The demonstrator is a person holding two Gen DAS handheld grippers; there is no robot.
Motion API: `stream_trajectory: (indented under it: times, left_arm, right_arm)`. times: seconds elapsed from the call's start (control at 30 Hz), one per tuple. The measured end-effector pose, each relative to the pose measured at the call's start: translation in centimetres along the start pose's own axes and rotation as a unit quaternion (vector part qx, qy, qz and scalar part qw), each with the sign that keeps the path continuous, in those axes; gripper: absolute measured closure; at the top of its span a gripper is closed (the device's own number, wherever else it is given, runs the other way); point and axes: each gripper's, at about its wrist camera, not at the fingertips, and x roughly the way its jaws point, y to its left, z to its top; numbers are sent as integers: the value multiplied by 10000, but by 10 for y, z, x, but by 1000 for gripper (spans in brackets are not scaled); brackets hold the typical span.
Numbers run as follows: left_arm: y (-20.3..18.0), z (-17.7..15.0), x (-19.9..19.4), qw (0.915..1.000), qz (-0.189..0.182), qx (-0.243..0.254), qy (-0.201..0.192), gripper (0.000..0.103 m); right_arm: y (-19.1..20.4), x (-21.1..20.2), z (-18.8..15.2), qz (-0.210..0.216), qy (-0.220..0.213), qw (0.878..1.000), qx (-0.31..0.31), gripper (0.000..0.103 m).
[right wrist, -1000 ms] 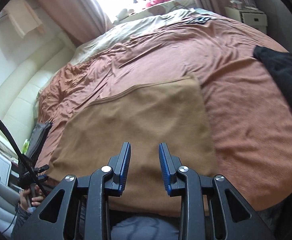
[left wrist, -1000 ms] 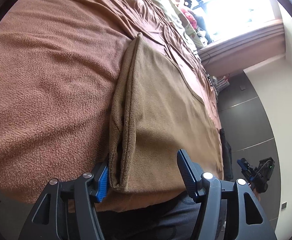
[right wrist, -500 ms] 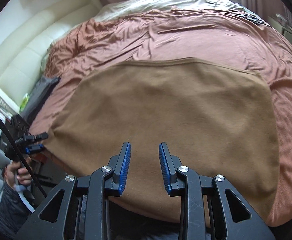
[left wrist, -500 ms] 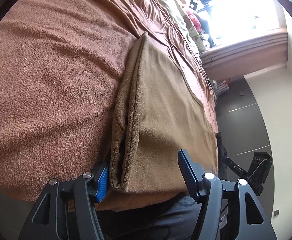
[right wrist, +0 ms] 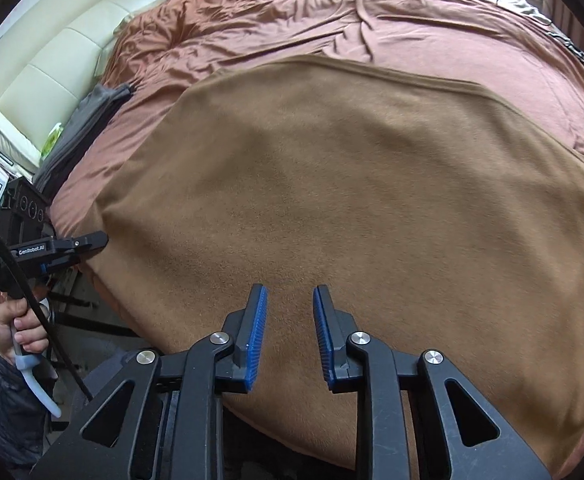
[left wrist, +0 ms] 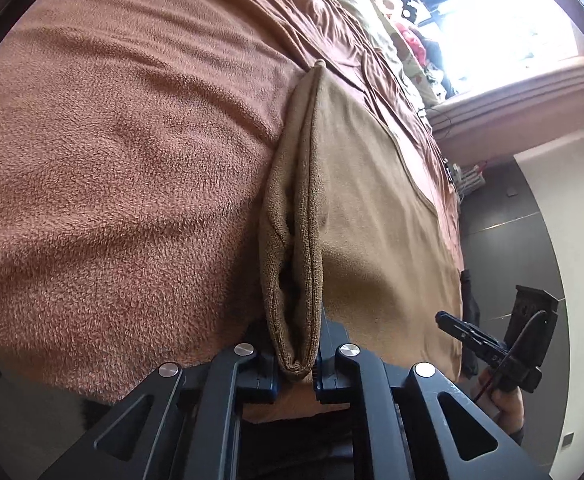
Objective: Fold small clothes
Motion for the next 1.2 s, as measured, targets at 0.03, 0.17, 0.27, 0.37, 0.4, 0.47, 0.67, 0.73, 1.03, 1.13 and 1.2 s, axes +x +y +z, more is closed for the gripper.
stream_trajectory:
  times: [0.03,0.17,0.27,0.37,0.4,0.47,0.67,0.73,1.03,1.13,1.2]
  left_arm:
    - [0,0,-1,10000,9,-7,-12,91]
    - [1,-1,-2,9999,21,-87,-50,92]
    - [5,-3,-5,9998,-4,-178,-67,92]
    - [9,-6,-7,9997,-7,-204,-98,92]
    - [9,-7,-7,9997,-10,-216,-111,92]
    - [12,-7,-8,9995,-39,-283,-111,92]
    - [21,-9,-12,9985,-125,-514,-127,92]
    - [25,-10,-13,9979,-181,-612,-147,92]
    - [30,-24,-20,9953,-218,-895,-302,92]
    - [36,-27,-22,9936,-244,-1044,-362,93]
    - [38,-30,-24,9926,-251,-1123,-399,93]
  right_arm:
    - [-1,5,4,-30,45,10000,7,87]
    - [-7,24,17,-173,170,9996,131,93]
    - [-15,32,24,-186,173,9993,257,96]
    - [-19,39,35,-197,147,9991,358,97]
    - [-21,40,39,-231,136,9990,366,97]
    - [-23,45,47,-254,131,9988,397,97]
    - [-34,52,63,-344,28,9980,535,97]
    - [-37,55,68,-358,-5,9977,571,97]
    - [-48,63,96,-459,-212,9957,776,97]
    - [-51,68,104,-505,-247,9946,869,97]
    - [-55,73,108,-515,-263,9940,929,97]
